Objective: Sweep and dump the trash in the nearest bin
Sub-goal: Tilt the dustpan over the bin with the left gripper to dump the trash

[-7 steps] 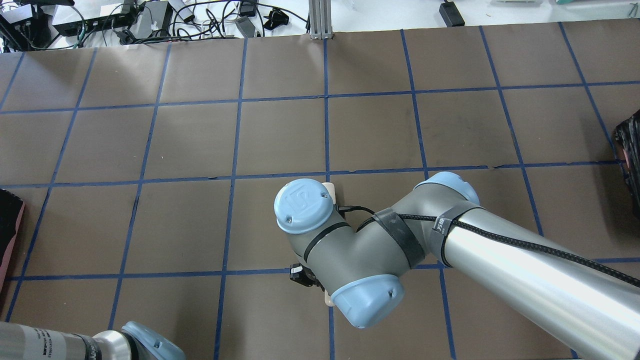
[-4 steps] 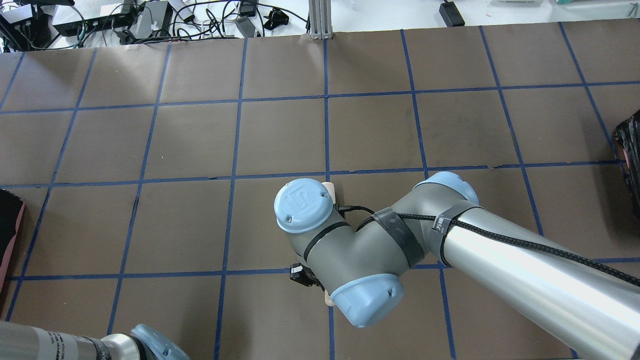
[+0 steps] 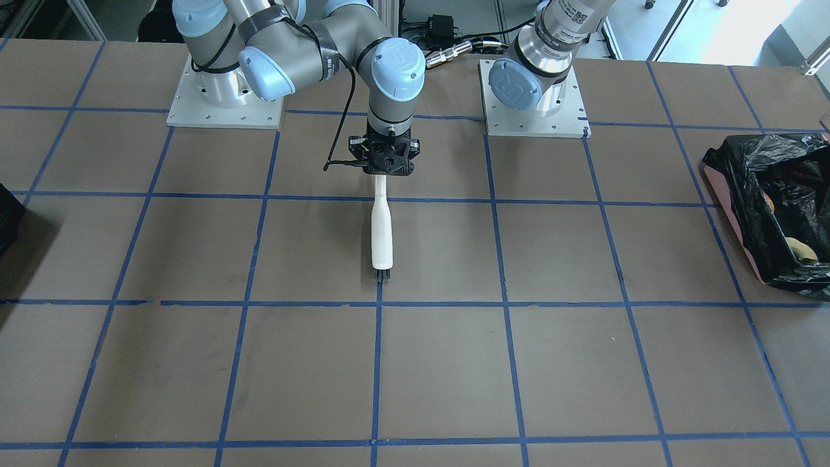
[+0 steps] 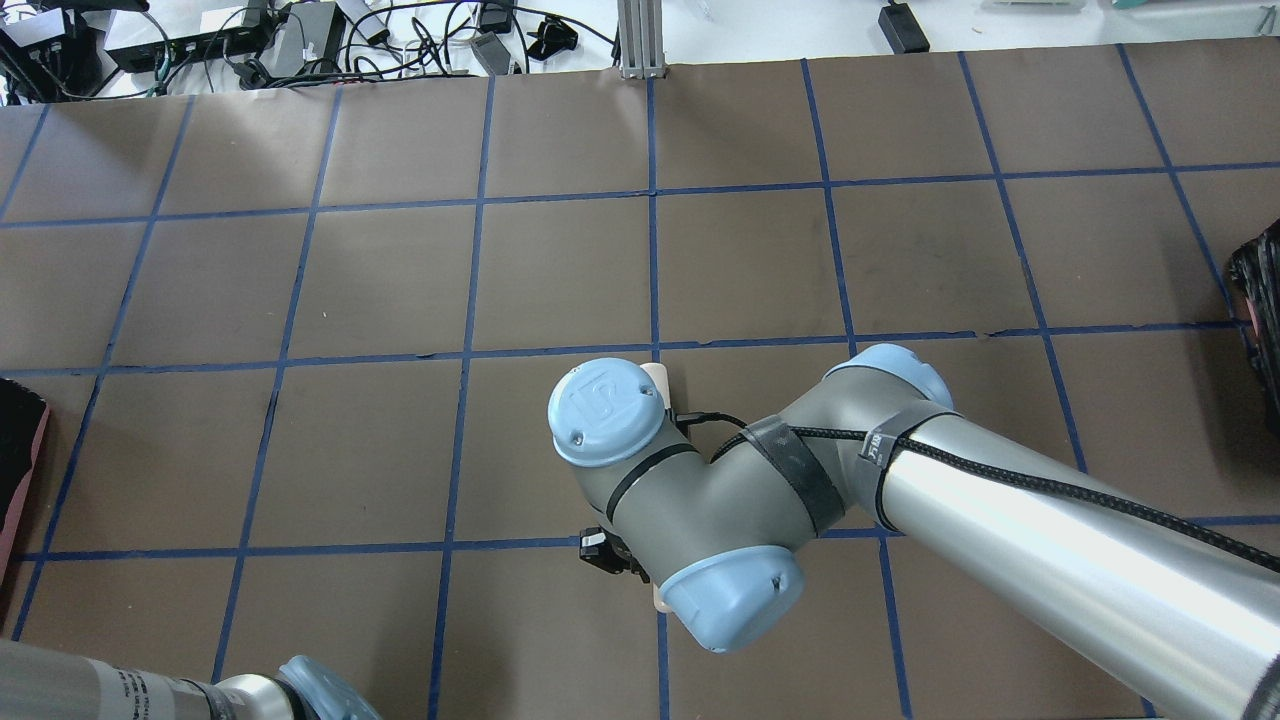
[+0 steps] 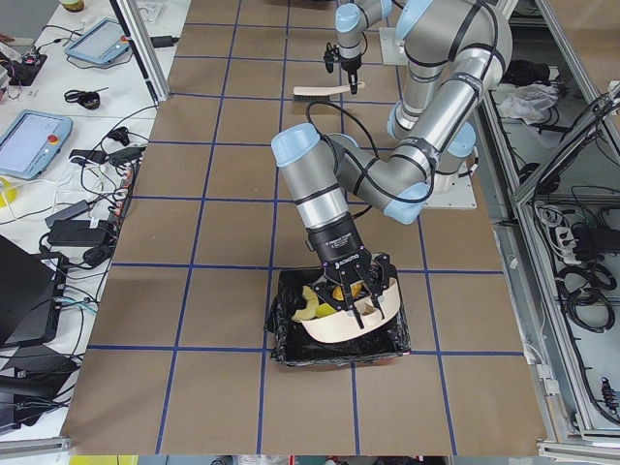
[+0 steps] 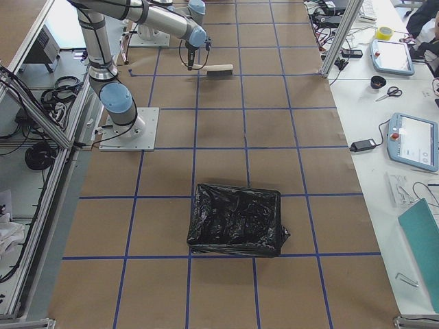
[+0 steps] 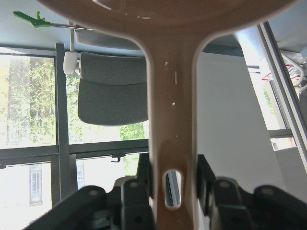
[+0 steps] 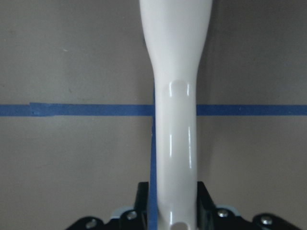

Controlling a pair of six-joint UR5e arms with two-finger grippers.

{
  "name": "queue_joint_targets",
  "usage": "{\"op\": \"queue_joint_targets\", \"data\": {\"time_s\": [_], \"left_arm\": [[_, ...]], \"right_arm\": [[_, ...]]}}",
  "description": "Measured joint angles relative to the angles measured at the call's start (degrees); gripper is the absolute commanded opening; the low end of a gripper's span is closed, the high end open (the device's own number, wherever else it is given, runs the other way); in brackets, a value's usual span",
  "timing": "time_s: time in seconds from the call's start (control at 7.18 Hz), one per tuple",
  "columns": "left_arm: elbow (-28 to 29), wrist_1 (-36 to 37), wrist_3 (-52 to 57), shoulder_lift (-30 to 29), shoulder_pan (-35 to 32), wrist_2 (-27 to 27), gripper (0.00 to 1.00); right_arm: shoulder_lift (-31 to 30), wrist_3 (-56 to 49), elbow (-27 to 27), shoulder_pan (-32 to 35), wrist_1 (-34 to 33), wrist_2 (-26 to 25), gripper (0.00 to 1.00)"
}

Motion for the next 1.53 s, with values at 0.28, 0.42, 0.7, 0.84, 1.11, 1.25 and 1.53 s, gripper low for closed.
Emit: {"op": "queue_joint_targets", "data": {"time_s": [0.28, 0.42, 0.7, 0.84, 1.11, 1.25, 1.53], "left_arm": [[-0.5, 2.2, 2.5, 0.2, -0.5, 0.5, 0.00], [-0.8, 2.5, 3.6, 0.3, -0.6, 0.8, 0.00], [-1.1, 3.1, 4.8, 0.2, -0.9, 1.0, 0.00], [-1.0, 3.2, 4.4, 0.1, -1.5, 0.7, 0.00], [-0.6, 3.1, 0.7, 0.4, -5.2, -1.9, 0.00], [-0.6, 2.7, -3.3, 0.4, -7.0, -4.6, 0.00], [-0.7, -1.9, -15.3, 0.9, -10.5, -10.0, 0.00]], "right_arm": [[0.3, 0.0, -0.1, 0.0, 0.0, 0.1, 0.82], [0.3, -0.1, -0.2, 0.0, -0.1, 0.1, 0.82], [0.2, -0.1, -0.3, 0.0, -0.2, 0.2, 0.83], [0.2, -0.1, -0.4, 0.0, -0.3, 0.1, 0.84], [0.2, -0.1, -0.5, 0.0, -0.5, -0.1, 0.84], [0.2, -0.2, -0.5, 0.0, -0.5, -0.3, 0.91], [-0.4, -0.8, -2.6, -0.5, -0.2, -0.6, 1.00]]}}
